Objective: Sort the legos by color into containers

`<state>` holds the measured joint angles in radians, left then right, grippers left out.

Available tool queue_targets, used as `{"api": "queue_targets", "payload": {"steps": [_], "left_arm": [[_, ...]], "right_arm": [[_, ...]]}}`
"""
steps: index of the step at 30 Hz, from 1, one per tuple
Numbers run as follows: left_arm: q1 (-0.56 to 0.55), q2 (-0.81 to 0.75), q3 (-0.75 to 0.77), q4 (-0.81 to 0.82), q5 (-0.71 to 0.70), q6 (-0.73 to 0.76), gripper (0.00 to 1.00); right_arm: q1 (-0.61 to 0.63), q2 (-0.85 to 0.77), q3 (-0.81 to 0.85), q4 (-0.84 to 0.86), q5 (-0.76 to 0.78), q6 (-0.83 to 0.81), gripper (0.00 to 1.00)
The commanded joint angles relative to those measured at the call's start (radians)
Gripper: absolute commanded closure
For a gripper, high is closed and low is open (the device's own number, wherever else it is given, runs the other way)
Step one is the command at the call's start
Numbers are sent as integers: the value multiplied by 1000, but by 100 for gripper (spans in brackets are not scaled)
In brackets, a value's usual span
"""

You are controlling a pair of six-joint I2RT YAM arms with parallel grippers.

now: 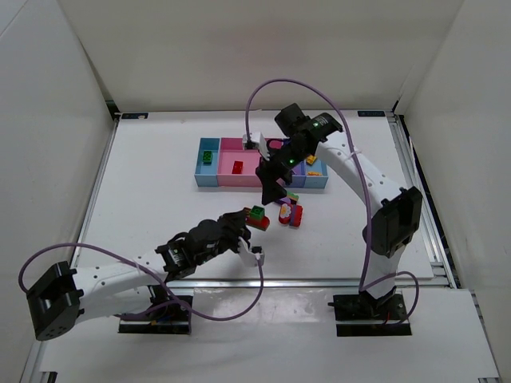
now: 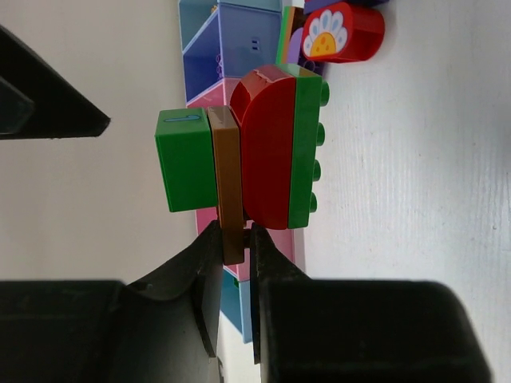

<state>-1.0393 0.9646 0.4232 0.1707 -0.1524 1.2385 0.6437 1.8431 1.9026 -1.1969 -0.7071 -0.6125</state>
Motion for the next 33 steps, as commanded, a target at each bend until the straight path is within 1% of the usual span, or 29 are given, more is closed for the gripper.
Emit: {"api": "queue_targets", "payload": {"steps": [1,7,11,21,29,32,33], "left_arm": [[12,17,-6,68,-22,18,90],[27,60,5,113,-29,27,90],[44,85,15,148,-27,32,90],[56,85,35,162,-33,36,90],[64,100,63,174,-29,39,90],[67,105,66,179,-24,39,90],[67,105,65,181,-21,36,90]], "right_arm": [[17,-1,46,-69,-2,-49,21],[54,7,53,-84,38,-81,20],[57,33,73,-101,32,-81,20],[76,82,65,-70,51,-63,20],[79,128,116,-56,64,-39,21],[82,137,127,-52,64,-33,22],[82,142,128,-50,64,-30,25]]}}
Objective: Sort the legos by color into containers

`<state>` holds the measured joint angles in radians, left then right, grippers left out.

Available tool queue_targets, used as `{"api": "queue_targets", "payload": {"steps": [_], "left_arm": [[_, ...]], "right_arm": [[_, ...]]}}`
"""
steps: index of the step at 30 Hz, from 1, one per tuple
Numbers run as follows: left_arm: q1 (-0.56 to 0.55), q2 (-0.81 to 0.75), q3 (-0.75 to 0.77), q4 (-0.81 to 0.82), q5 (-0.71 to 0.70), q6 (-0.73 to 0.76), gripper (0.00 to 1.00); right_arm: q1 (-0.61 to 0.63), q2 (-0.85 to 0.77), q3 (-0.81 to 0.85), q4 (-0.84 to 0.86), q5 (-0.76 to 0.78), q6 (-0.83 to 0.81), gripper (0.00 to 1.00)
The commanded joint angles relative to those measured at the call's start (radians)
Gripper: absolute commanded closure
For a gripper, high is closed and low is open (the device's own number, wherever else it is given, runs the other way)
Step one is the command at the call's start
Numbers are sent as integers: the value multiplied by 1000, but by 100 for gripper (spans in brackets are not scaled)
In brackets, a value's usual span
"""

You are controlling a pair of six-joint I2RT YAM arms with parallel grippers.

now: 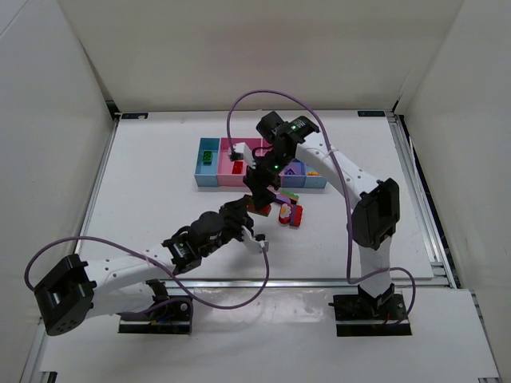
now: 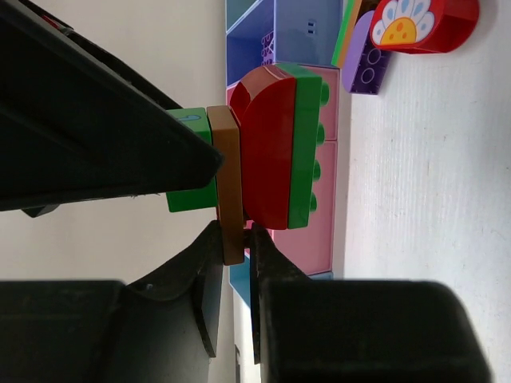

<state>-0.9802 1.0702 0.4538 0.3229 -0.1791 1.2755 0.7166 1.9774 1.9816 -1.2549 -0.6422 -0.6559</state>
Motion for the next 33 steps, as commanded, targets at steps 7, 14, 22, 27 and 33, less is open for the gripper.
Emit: {"api": "queue_targets", "payload": {"steps": [7,14,22,27,33], "left_arm": [[15,-6,31,30,15,-1,90],[17,-9,19,28,24,-4,90],[15,-36,-18,-2,36,-10,90],[12,-55,-29,-47,32,-11,90],[6,-78,-30,-91,29,-33,90]], "right_arm": [[15,17,59,11,1,15,47],[21,20,75,17,15,16,94],[21,9,143,34,32,36,100],[21,11,201,46,21,45,100],[27,30,256,72,32,48,100]]}}
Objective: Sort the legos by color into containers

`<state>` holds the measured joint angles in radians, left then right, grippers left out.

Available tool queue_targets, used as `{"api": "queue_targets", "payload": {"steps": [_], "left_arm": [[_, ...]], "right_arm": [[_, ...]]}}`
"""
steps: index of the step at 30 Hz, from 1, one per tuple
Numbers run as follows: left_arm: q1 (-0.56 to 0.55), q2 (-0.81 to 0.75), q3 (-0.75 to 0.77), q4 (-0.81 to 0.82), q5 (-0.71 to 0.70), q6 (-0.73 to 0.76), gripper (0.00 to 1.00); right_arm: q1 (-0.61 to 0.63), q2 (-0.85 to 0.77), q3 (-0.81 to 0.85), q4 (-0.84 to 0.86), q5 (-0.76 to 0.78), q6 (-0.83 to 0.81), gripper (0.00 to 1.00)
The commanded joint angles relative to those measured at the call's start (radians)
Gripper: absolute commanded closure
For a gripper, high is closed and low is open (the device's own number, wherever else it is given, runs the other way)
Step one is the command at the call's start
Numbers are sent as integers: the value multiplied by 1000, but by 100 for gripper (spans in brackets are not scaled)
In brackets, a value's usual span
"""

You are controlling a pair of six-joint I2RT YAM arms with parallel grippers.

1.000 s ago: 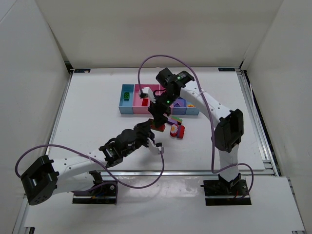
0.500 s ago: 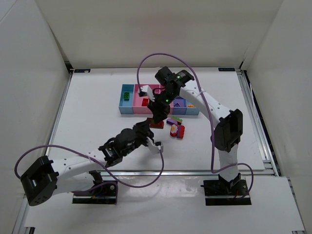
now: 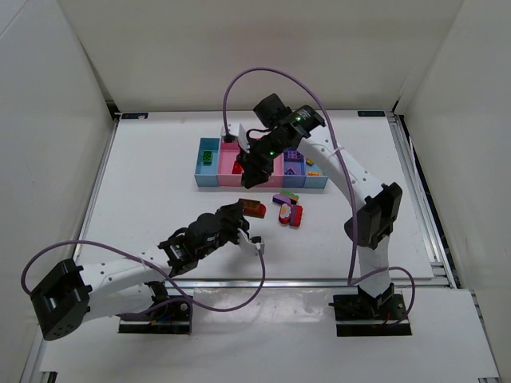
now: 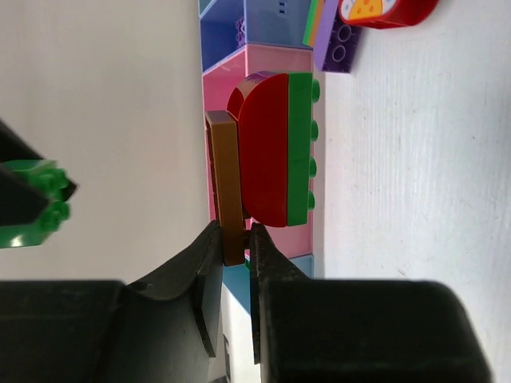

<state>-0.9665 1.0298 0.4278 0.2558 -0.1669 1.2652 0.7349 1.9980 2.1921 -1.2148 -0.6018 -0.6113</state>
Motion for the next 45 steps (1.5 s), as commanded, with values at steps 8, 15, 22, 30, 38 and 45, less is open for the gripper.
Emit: {"api": "queue_targets", "payload": {"steps": [8,15,22,30,38,45], "left_arm": [[-8,-98,22,-101,-37,-95,90],[-32,-137,54,-174,-105,-194,90],[-32,-163,62,-216,-112,-233,90],[-32,-215,57,-282,-111,-244,90],[-31,-263,51,-319,-118,-245,90],[-24,-287,43,-337,-118,-254,90]], "right_arm": [[0,206,265,109,27,70,100],[-12,329,370,222,40,143,100],[-37,398,359,467,46,249,100],[-31,484,405,624,53,334,100],[-28,573,432,823,22,429,99],[-12,648,457,859,34,447,94]]}}
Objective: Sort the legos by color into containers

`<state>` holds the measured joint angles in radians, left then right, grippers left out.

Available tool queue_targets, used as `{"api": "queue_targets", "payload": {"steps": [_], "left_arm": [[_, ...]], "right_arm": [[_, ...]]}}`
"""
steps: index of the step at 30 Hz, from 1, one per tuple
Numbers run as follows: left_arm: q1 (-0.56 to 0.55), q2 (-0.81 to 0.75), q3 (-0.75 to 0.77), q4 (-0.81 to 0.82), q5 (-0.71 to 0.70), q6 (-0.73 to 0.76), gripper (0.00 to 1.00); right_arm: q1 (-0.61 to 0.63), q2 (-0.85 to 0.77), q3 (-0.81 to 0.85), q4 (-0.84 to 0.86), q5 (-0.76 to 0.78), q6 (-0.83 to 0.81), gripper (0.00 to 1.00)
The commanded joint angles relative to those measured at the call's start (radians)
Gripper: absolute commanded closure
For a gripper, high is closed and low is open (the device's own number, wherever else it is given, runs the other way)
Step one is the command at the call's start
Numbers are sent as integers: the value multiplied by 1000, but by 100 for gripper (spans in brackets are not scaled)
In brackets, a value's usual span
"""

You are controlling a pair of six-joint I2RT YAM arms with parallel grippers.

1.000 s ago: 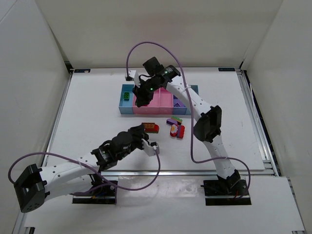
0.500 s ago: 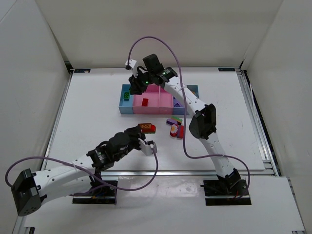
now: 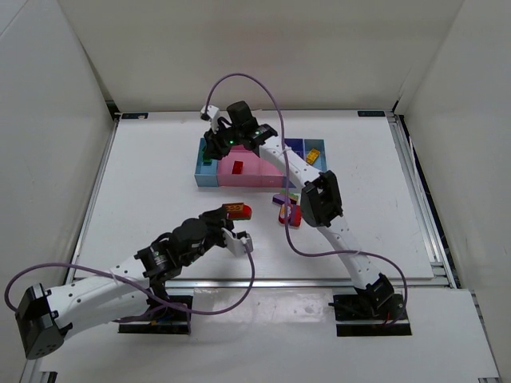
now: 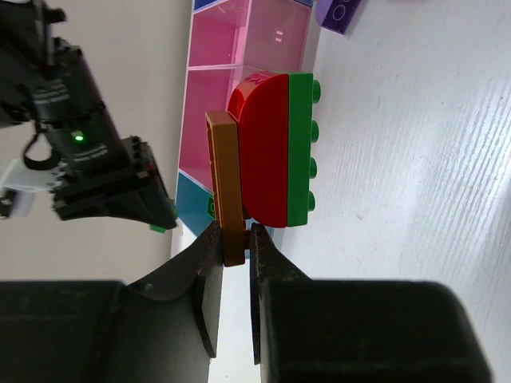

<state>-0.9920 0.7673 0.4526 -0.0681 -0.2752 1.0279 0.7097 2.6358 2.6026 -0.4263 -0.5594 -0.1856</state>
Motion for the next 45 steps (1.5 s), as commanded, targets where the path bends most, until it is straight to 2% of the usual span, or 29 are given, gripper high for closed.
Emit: {"api": "queue_targets", "payload": {"steps": [1,3,6,7,9,10,12,13,15,18,24,29,34,38,42,45], "left_arm": [[1,-29,18,-16,-10,-17,90],[3,-34,18,-22,-12,-20,90],[3,-39,17,-25,-15,-23,90],[3,-40,17,-29,-16,-23,90],[4,-39,17,-29,-15,-23,90],[4,-39,17,-29,-10,-23,90],[7,-34,17,-26,-7,-23,90],[7,-34,18,-25,-2,-23,90],[7,-28,18,-21,-4,-23,90],[10,-17,18,-16,5,-26,90],[36,9,29,25,-2,-75,90],[69,81,125,8,-35,-241,90],[105,180,286,-94,-85,-553,90],[177,236,446,-217,-41,-814,90],[248,283,553,-308,28,-992,90],[320,337,635,-377,99,-1124,90]], "right_arm": [[16,15,42,72,-7,23,93],[16,26,40,84,0,34,91],[19,41,50,84,10,32,82],[19,41,50,84,12,26,73],[19,43,50,75,19,12,68],[19,39,48,72,19,9,59],[19,33,45,66,23,5,51],[19,27,36,66,23,3,43],[19,16,28,63,27,-5,37],[19,-17,8,66,44,-24,33],[-4,-74,-22,47,117,-12,34],[-104,-221,-107,61,292,153,31],[-217,-430,-235,23,343,342,24],[-327,-636,-438,8,215,379,24],[-375,-781,-703,6,90,327,23],[-389,-867,-814,29,-9,336,23]]}}
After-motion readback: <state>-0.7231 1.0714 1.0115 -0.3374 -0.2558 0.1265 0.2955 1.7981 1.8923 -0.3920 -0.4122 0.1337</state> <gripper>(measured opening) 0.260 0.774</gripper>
